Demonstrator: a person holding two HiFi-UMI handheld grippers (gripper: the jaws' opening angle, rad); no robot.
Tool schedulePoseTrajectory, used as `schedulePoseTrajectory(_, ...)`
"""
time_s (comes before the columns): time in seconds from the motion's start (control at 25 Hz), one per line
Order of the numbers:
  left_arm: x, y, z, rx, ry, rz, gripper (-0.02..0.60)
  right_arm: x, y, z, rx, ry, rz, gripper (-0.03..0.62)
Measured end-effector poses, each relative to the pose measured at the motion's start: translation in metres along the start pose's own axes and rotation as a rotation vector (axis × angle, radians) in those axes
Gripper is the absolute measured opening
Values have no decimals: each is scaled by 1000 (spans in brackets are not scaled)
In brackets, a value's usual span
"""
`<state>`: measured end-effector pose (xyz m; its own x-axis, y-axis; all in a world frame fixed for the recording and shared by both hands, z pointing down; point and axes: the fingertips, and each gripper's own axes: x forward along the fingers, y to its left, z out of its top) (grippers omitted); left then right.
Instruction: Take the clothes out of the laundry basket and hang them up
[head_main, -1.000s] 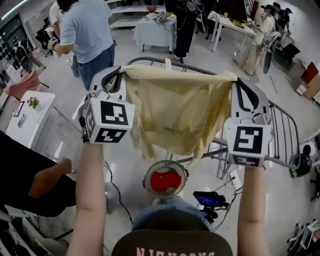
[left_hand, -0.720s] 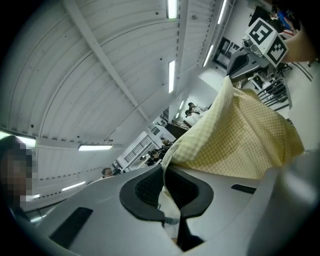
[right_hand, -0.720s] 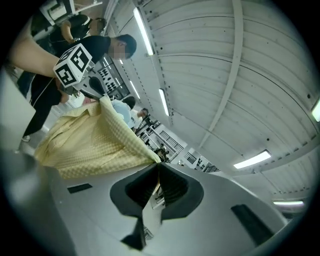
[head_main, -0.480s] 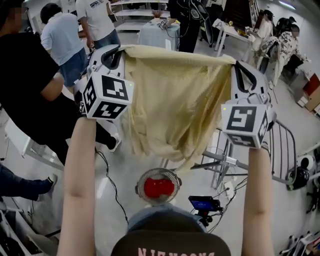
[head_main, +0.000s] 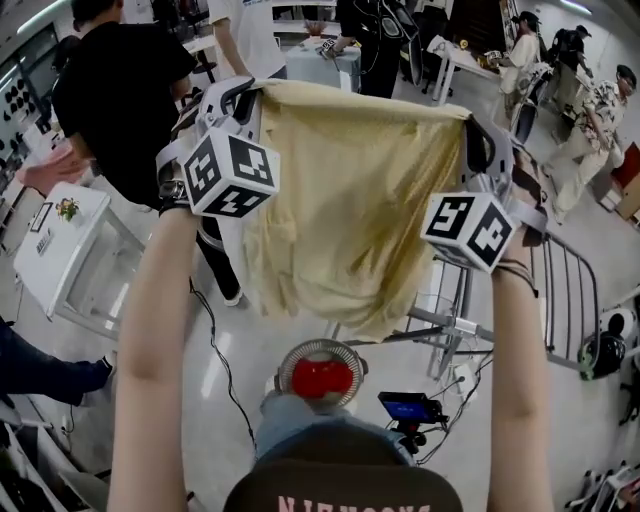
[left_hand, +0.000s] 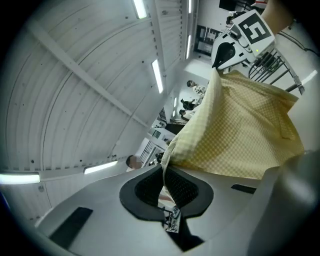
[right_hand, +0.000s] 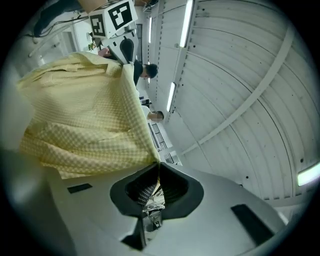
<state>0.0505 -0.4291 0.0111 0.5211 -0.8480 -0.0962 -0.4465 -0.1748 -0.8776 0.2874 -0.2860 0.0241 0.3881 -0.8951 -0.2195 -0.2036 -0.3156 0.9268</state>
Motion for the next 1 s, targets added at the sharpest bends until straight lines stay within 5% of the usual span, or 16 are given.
schedulePoseTrajectory(0.4, 71, -6, -38, 98, -69, -36, 12, 55, 28, 14, -277, 103, -66, 14)
schedulePoseTrajectory(1.0, 195, -64, -65, 127, -150, -224, 12, 154, 74, -17, -427, 294, 12, 14)
